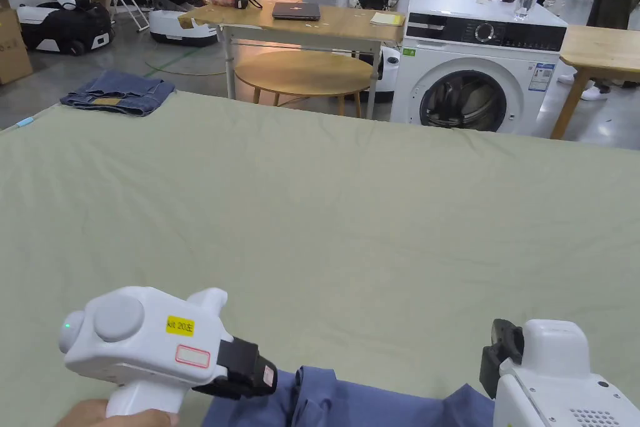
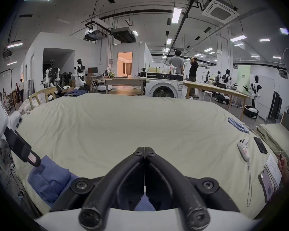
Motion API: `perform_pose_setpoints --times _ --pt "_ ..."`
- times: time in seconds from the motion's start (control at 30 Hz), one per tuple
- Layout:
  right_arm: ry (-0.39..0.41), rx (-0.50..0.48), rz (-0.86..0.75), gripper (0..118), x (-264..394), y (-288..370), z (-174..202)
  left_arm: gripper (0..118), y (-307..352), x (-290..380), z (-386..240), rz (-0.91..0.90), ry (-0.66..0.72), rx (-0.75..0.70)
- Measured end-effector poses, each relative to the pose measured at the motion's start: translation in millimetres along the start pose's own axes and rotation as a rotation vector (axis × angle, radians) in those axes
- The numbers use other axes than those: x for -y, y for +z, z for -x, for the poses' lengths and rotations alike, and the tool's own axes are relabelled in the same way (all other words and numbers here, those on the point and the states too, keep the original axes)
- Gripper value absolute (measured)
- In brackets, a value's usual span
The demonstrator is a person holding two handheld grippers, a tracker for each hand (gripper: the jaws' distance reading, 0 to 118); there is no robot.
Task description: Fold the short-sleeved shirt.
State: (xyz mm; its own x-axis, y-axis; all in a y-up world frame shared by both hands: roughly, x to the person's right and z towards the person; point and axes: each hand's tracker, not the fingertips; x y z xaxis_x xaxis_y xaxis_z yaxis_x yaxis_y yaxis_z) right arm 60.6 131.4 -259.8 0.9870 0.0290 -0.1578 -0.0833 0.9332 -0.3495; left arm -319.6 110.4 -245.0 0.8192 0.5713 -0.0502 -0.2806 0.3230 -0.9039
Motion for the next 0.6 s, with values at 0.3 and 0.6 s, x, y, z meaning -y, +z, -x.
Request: perform_pose_setpoints --times 0.3,0.6 --pt "0.002 0.012 0.010 0 4.2 1.8 -5.9 3 -60.4 15.9 -17.0 0.130 -0.011 0.186" --pt "0.002 0.027 0.011 0 3.4 3.5 -12.4 3 -97.5 19.8 -42.2 0.129 -0.002 0.313"
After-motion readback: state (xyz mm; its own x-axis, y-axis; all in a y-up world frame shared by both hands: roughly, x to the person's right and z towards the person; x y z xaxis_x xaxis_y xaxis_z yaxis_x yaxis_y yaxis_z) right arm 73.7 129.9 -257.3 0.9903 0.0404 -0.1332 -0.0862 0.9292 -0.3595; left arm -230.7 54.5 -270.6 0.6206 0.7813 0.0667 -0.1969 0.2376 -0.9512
